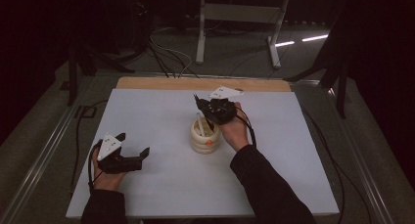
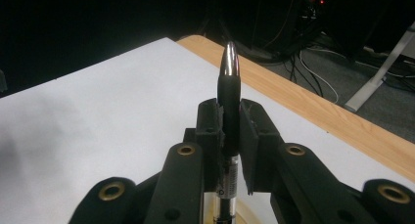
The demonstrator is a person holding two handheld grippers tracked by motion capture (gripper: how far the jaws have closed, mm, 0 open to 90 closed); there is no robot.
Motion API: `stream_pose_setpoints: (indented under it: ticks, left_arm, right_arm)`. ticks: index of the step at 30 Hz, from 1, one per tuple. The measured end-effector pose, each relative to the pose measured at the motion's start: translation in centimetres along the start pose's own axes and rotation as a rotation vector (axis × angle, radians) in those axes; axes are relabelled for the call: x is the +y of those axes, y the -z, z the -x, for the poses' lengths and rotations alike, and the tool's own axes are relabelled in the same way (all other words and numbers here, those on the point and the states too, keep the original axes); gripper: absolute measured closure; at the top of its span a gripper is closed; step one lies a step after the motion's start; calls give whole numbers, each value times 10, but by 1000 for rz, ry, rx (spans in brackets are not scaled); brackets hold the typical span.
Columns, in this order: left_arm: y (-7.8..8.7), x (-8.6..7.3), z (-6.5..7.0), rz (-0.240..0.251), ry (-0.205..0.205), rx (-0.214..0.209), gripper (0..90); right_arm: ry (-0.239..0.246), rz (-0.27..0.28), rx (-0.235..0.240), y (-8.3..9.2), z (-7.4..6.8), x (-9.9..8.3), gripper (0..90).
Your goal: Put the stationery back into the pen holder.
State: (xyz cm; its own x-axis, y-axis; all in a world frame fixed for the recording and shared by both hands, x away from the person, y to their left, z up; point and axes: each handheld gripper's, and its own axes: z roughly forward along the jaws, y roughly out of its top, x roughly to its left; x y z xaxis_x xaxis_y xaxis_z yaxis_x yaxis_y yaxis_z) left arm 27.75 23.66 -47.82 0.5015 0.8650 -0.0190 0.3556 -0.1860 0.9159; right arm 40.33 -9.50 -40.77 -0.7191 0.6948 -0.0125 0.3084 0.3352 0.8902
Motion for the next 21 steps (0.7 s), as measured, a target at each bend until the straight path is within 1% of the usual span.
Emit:
stream_pose_setpoints:
  ticks: [18,21]
  left_arm:
    - [-1,0,1,0,-3,-3,2]
    - [-1,0,1,-1,-4,-4,2]
  right_arm:
    - [0,-12,-1,1,1,-10,799]
    - [-8,-14,-1,2,1,-12,799]
